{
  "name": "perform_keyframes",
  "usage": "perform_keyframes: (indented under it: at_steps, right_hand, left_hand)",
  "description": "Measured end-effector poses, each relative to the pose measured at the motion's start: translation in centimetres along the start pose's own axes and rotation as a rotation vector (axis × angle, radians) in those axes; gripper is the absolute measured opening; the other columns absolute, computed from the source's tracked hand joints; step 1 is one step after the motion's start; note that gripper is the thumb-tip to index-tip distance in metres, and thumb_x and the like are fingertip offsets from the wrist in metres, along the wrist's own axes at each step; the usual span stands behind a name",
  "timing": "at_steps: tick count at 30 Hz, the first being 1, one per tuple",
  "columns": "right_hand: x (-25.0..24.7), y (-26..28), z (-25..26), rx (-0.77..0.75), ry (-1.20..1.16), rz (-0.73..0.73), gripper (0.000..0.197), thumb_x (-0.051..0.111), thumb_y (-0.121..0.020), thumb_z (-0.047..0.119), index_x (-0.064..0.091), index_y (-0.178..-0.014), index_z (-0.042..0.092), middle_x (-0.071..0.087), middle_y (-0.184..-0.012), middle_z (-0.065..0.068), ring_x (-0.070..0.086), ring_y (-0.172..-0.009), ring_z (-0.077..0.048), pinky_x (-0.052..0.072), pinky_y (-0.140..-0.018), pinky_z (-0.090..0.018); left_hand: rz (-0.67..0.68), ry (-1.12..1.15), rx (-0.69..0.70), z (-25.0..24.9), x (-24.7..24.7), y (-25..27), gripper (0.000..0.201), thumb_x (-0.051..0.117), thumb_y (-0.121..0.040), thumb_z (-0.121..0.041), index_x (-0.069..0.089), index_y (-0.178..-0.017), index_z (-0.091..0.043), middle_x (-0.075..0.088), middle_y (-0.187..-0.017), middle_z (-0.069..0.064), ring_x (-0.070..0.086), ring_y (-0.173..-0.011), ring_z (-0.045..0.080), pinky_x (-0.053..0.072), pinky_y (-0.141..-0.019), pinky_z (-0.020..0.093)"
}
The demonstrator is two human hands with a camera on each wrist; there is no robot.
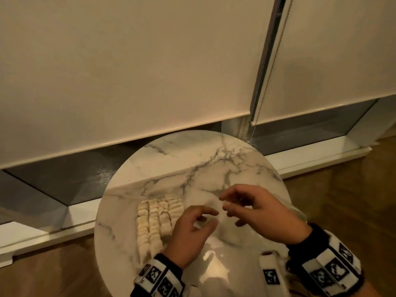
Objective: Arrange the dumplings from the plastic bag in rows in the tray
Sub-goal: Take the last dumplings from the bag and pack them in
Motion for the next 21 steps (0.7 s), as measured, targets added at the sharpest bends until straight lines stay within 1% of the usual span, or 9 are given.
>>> perform_keyframes:
  at_steps: [3, 5, 6, 8, 10, 14, 17, 20, 21]
  right_hand:
    - [-4.6, 1.8, -2.3, 0.056, 0.083, -0.047, 0.025, 0.057, -0.089, 0.0, 0.071, -0.088, 0.021, 0.072, -0.082, 0.002, 0.069, -0.079, -0.015, 0.061, -0.07, -0.042]
    - [-6.0, 2.7, -4.7, 0.142, 0.164, -0.039, 0.029, 0.055, -0.086, 0.002, 0.072, -0.081, 0.025, 0.073, -0.08, 0.004, 0.069, -0.076, -0.01, 0.06, -0.073, -0.04]
    - [-6.5, 3.1, -6.0, 0.179, 0.228, -0.014, 0.027, 0.056, -0.086, 0.006, 0.073, -0.081, 0.026, 0.073, -0.08, 0.006, 0.068, -0.076, -0.007, 0.06, -0.074, -0.035]
    - [-6.8, 3.7, -8.1, 0.248, 0.369, 0.068, 0.025, 0.054, -0.088, 0.014, 0.074, -0.088, 0.029, 0.073, -0.082, 0.011, 0.066, -0.078, 0.0, 0.057, -0.077, -0.024]
    - [-6.5, 3.6, -9.6, 0.293, 0.447, 0.138, 0.029, 0.051, -0.089, 0.015, 0.075, -0.098, 0.027, 0.071, -0.089, 0.014, 0.065, -0.083, 0.001, 0.054, -0.08, -0.018]
    - [-5.5, 1.6, -14.1, 0.354, 0.461, 0.166, 0.035, 0.047, -0.088, 0.016, 0.073, -0.111, 0.023, 0.07, -0.11, 0.007, 0.064, -0.1, -0.008, 0.051, -0.09, -0.024]
    - [-3.8, -0.6, -16.9, 0.398, 0.377, 0.186, 0.037, 0.046, -0.086, 0.02, 0.067, -0.116, 0.024, 0.065, -0.122, 0.0, 0.061, -0.105, -0.014, 0.051, -0.094, -0.029]
    - [-1.1, -3.4, -17.6, 0.401, 0.249, 0.298, 0.023, 0.043, -0.099, 0.01, 0.058, -0.116, 0.017, 0.059, -0.106, 0.002, 0.054, -0.092, -0.01, 0.045, -0.072, -0.008]
    - [-0.4, -4.3, -17.8, 0.408, 0.236, 0.326, 0.022, 0.041, -0.102, 0.01, 0.056, -0.118, 0.014, 0.055, -0.102, 0.002, 0.052, -0.089, -0.009, 0.046, -0.071, -0.008]
  left_hand:
    - [0.163, -0.194, 0.1, -3.3, 5.3, -0.3, 0.03, 0.066, -0.091, -0.046, 0.061, -0.115, -0.063, 0.027, -0.152, -0.024, 0.028, -0.138, -0.002, 0.034, -0.109, 0.028]
    - [0.209, -0.373, 0.083, -3.6, 7.7, -0.9, 0.031, 0.059, -0.091, -0.056, 0.054, -0.119, -0.069, 0.009, -0.16, -0.023, 0.01, -0.144, 0.002, 0.018, -0.118, 0.033]
    - [0.212, -0.443, 0.055, -3.3, 8.7, -1.4, 0.032, 0.056, -0.089, -0.062, 0.052, -0.12, -0.07, 0.009, -0.161, -0.02, 0.007, -0.146, 0.005, 0.015, -0.12, 0.036]
    - [0.18, -0.518, -0.017, -2.6, 9.9, -2.4, 0.041, 0.051, -0.083, -0.07, 0.055, -0.123, -0.063, 0.025, -0.16, -0.012, 0.019, -0.148, 0.013, 0.022, -0.121, 0.038]
    - [0.134, -0.516, -0.065, -2.2, 10.4, -3.2, 0.048, 0.054, -0.083, -0.066, 0.063, -0.125, -0.047, 0.049, -0.147, -0.011, 0.043, -0.137, 0.01, 0.036, -0.114, 0.032]
    - [0.024, -0.511, -0.073, -3.2, 10.1, -3.4, 0.03, 0.064, -0.09, -0.025, 0.072, -0.119, -0.026, 0.068, -0.123, -0.007, 0.063, -0.109, 0.008, 0.047, -0.098, 0.02]
    - [0.004, -0.525, -0.017, -4.2, 10.0, -2.8, 0.052, 0.056, -0.081, 0.0, 0.07, -0.119, -0.033, 0.067, -0.122, -0.013, 0.06, -0.114, 0.001, 0.044, -0.1, 0.013]
    - [0.063, -0.572, 0.038, -5.1, 10.2, -2.1, 0.069, 0.054, -0.073, -0.003, 0.06, -0.128, -0.044, 0.061, -0.127, -0.021, 0.052, -0.12, -0.003, 0.042, -0.105, 0.017]
    - [0.066, -0.582, 0.054, -5.3, 10.0, -1.9, 0.069, 0.055, -0.073, -0.007, 0.056, -0.13, -0.046, 0.058, -0.129, -0.023, 0.051, -0.123, -0.002, 0.043, -0.105, 0.02]
Point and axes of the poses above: each hand's wrist, its own y-axis away from the middle knuckle, its own x-axis out of the palm, z = x × y, the point moved 8 cm from there along -y, towards the middle knuckle
